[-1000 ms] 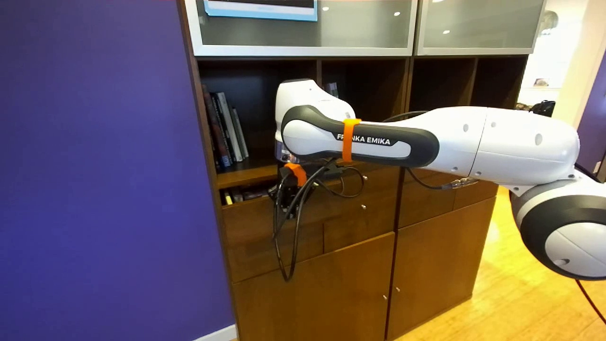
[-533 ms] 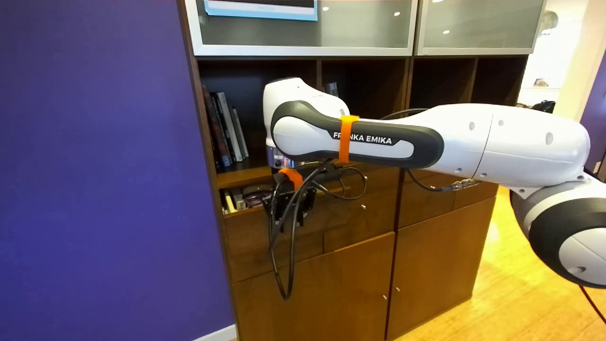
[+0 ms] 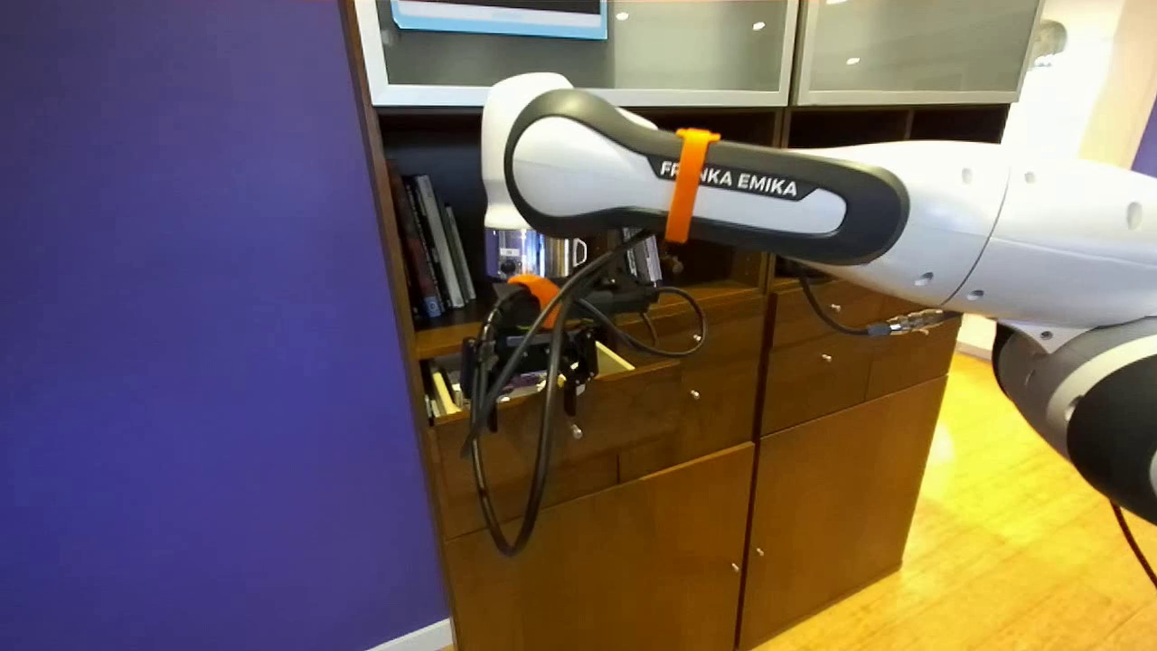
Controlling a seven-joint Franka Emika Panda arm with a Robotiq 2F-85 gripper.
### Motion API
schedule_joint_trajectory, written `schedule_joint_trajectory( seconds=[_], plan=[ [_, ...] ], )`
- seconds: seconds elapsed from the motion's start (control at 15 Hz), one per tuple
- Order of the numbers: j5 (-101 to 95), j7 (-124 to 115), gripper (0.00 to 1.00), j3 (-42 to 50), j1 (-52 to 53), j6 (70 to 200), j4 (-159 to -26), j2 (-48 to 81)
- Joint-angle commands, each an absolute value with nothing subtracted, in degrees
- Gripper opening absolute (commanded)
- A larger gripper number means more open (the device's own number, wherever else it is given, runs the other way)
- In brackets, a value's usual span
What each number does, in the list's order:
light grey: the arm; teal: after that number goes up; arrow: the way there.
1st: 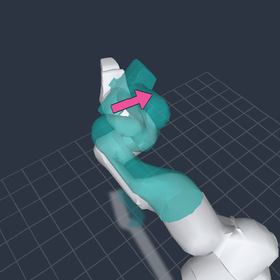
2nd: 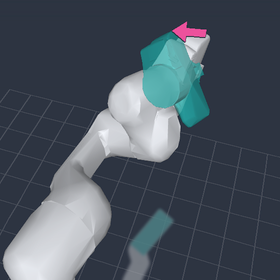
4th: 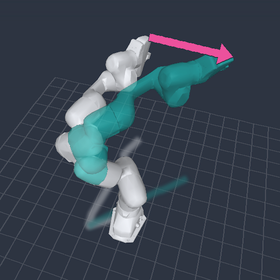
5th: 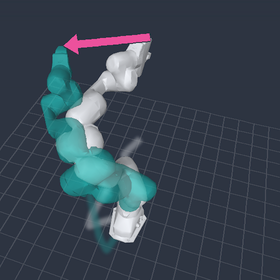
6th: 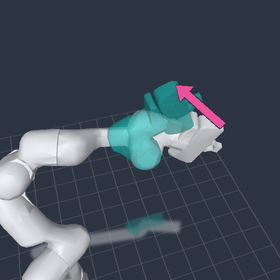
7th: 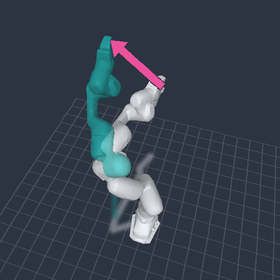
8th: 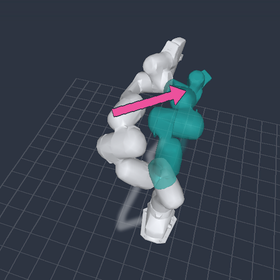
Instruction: Pull the top drawer on the far left until its fully open
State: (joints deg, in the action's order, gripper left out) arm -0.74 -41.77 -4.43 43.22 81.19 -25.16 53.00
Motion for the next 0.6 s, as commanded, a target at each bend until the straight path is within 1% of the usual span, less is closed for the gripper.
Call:
schedule_joint_trajectory(
  seconds=[0.0, 0.2, 0.27, 0.53],
  plan=[
    [-0.1, -47.0, 1.00, -3.9, 44.0, 77.5, -26.1, 48.1],
    [-1.4, -47.9, 1.00, -3.1, 43.9, 74.5, -26.3, 44.9],
    [-0.8, -46.6, 1.00, -3.7, 43.7, 76.9, -26.2, 46.6],
    [-0.8, -46.6, 1.00, -3.7, 43.6, 76.7, -26.4, 46.2]
  ],
)
